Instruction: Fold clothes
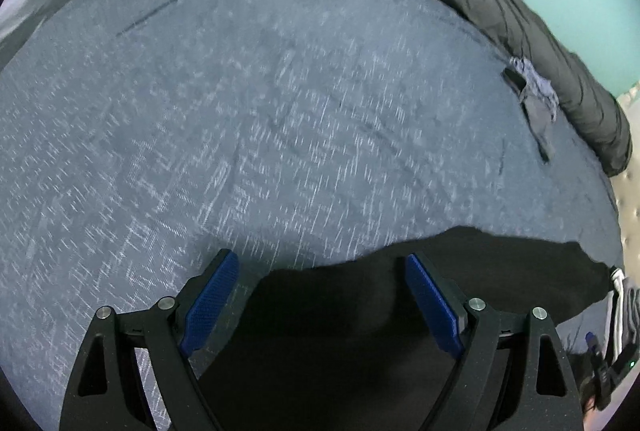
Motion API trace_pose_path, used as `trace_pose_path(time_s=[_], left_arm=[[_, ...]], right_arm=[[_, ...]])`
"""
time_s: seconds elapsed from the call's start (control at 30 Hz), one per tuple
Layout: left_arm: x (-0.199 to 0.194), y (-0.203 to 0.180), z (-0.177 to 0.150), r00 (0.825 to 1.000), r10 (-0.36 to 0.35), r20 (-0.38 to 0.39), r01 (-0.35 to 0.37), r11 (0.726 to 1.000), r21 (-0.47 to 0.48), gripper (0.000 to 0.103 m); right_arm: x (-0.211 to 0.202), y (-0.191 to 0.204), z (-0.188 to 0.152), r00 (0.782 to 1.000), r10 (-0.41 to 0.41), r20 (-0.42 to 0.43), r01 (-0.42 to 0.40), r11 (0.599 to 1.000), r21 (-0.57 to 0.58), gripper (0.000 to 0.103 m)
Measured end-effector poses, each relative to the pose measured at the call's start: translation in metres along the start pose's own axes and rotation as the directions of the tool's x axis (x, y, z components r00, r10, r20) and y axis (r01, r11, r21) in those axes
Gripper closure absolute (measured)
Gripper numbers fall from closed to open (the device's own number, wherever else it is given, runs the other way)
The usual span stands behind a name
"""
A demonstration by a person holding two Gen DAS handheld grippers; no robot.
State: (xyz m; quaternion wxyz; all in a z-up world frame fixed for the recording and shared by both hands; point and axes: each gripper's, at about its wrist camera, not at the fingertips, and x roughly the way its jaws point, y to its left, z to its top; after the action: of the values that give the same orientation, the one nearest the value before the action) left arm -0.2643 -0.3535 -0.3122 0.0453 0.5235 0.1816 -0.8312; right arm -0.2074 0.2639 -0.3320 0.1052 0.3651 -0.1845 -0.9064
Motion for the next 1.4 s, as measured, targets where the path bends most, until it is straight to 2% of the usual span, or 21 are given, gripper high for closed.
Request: trace_pose_path(time_s=[0.1, 0.13, 0.23, 0.37, 0.53, 0.63, 0.67, 0.73, 0.8, 1.0, 1.2, 1.27, 1.3, 1.4], left_arm=[[0.005, -0.004, -0.010, 0.999, -0.031, -0.031, 0.031, 1.000, 0.002, 0.032], [0.005, -0.008, -0.014, 0.998, -0.046, -0.042, 0.046, 0.999, 0.013, 0.038], [0.004, -0.023, -0.026, 0.996, -0.069, -0.062, 0.073, 0.995, 0.063, 0.047], [-0.002, -0.055, -0.050, 0.990, -0.104, -0.093, 0.118, 0.981, 0.156, 0.051], [0.001, -0.094, -0.087, 0.984, -0.102, -0.147, 0.141, 0.950, 0.280, 0.051], [0.004, -0.104, -0.100, 0.983, -0.094, -0.157, 0.138, 0.942, 0.305, 0.050], [0.003, -0.103, -0.100, 0.984, -0.098, -0.151, 0.140, 0.945, 0.295, 0.049], [-0.001, -0.097, -0.096, 0.985, -0.119, -0.128, 0.148, 0.957, 0.248, 0.039], [-0.007, -0.087, -0.090, 0.984, -0.146, -0.099, 0.162, 0.969, 0.186, 0.032], [-0.017, -0.068, -0.075, 0.983, -0.177, -0.039, 0.180, 0.979, 0.091, 0.032], [-0.012, -0.065, -0.062, 0.978, -0.207, -0.024, 0.208, 0.976, 0.064, 0.032], [-0.011, -0.066, -0.057, 0.977, -0.212, -0.020, 0.213, 0.975, 0.066, 0.043], [-0.012, -0.067, -0.056, 0.979, -0.204, -0.016, 0.205, 0.976, 0.073, 0.054], [-0.017, -0.070, -0.052, 0.981, -0.195, 0.002, 0.193, 0.976, 0.099, 0.063]], right_arm=[[-0.001, -0.001, -0.004, 1.000, 0.023, 0.007, -0.024, 1.000, 0.013, 0.056], [0.001, -0.001, -0.004, 0.999, 0.034, 0.006, -0.034, 0.999, 0.013, 0.056], [0.005, 0.002, -0.008, 0.999, 0.044, -0.008, -0.044, 0.999, 0.008, 0.056], [0.005, 0.003, -0.008, 0.999, 0.053, 0.000, -0.053, 0.999, 0.009, 0.056], [0.004, 0.003, -0.008, 0.998, 0.065, 0.009, -0.065, 0.998, 0.022, 0.056], [0.005, 0.002, -0.008, 0.998, 0.068, 0.005, -0.068, 0.997, 0.028, 0.056], [0.005, 0.001, -0.008, 0.998, 0.068, 0.005, -0.068, 0.997, 0.030, 0.056], [0.005, 0.001, -0.008, 0.998, 0.069, 0.005, -0.069, 0.997, 0.033, 0.056], [0.005, 0.000, -0.008, 0.998, 0.069, 0.006, -0.069, 0.997, 0.035, 0.056], [0.006, 0.001, -0.008, 0.998, 0.069, 0.007, -0.069, 0.997, 0.037, 0.056], [0.006, -0.001, -0.007, 0.997, 0.071, 0.007, -0.071, 0.997, 0.042, 0.056], [0.007, -0.001, -0.006, 0.998, 0.069, 0.006, -0.069, 0.997, 0.042, 0.056], [0.007, -0.001, -0.006, 0.998, 0.068, 0.007, -0.068, 0.997, 0.043, 0.056], [0.007, -0.002, -0.006, 0.998, 0.068, 0.008, -0.068, 0.997, 0.046, 0.056]])
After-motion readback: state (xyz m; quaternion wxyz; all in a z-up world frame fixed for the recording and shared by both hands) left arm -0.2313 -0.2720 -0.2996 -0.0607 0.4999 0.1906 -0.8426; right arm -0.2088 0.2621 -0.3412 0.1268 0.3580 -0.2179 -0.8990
